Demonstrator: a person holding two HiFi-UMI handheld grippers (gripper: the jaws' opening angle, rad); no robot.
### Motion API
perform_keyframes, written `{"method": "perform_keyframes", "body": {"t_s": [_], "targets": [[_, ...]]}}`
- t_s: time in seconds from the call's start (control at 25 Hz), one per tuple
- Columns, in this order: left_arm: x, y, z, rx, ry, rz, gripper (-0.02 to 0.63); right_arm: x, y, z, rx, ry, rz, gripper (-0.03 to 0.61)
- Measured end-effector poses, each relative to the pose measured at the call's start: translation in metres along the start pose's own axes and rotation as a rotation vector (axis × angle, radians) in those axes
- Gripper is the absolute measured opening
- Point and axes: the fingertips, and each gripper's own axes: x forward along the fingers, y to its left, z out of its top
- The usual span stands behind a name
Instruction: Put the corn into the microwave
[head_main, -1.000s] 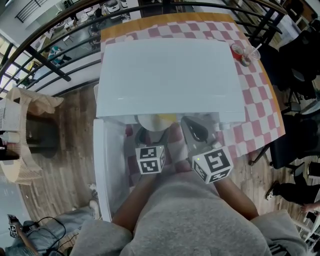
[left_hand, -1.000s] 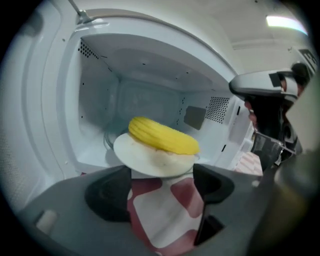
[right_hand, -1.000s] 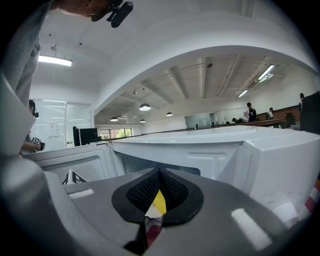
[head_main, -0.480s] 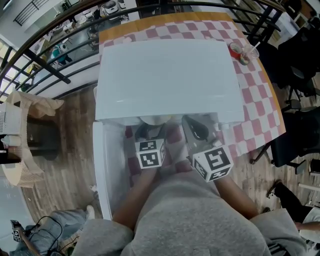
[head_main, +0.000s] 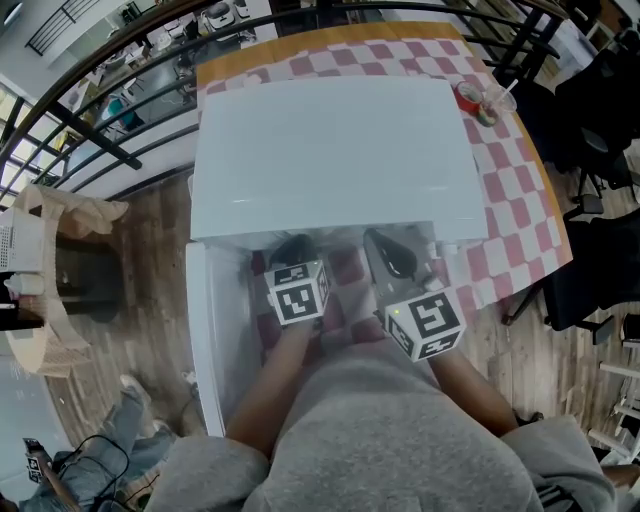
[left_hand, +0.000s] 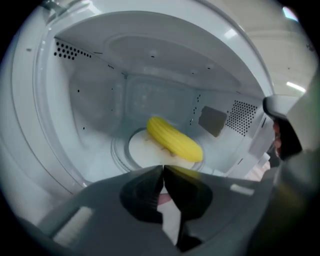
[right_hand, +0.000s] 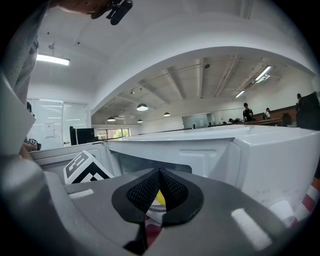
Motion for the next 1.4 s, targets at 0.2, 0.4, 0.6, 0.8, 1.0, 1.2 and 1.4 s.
{"method": "perform_keyframes", "body": {"t_s": [0.2,0.4,0.6,0.8,1.0,1.2,1.4], "targets": [[-0.007,-0.009,0.002,0.018,-0.033,-0.044,0.012,-0.004,-0.003,0.004,-0.012,-0.01,-0.01,-0.002],[-0.032,-0.016,0.009,0.007,-0.113,-0.069,0.012,-0.022,-0.012,0.016,-0.056,-0.031,0.0,-0.002],[-0.06,-0.029,0.014,0.04,-0.178,-0.091,0.011,-0.052,-0.023,0.03,-0.089,-0.055,0.028,-0.002],[-0.087,-0.047,0.008,0.073,-0.206,-0.123,0.011,-0.087,-0.044,0.031,-0.09,-0.052,0.001,-0.002],[-0.117,-0.072,-0.002,0.093,-0.237,-0.15,0.011,-0.125,-0.056,0.018,-0.069,-0.044,-0.035,-0.002],[-0.151,-0.102,-0.01,0.135,-0.274,-0.169,0.011,-0.162,-0.06,0.012,-0.036,-0.046,-0.045,-0.002],[-0.188,-0.127,-0.017,0.152,-0.324,-0.171,0.011,-0.199,-0.058,0.005,-0.045,-0.043,-0.042,-0.002]]}}
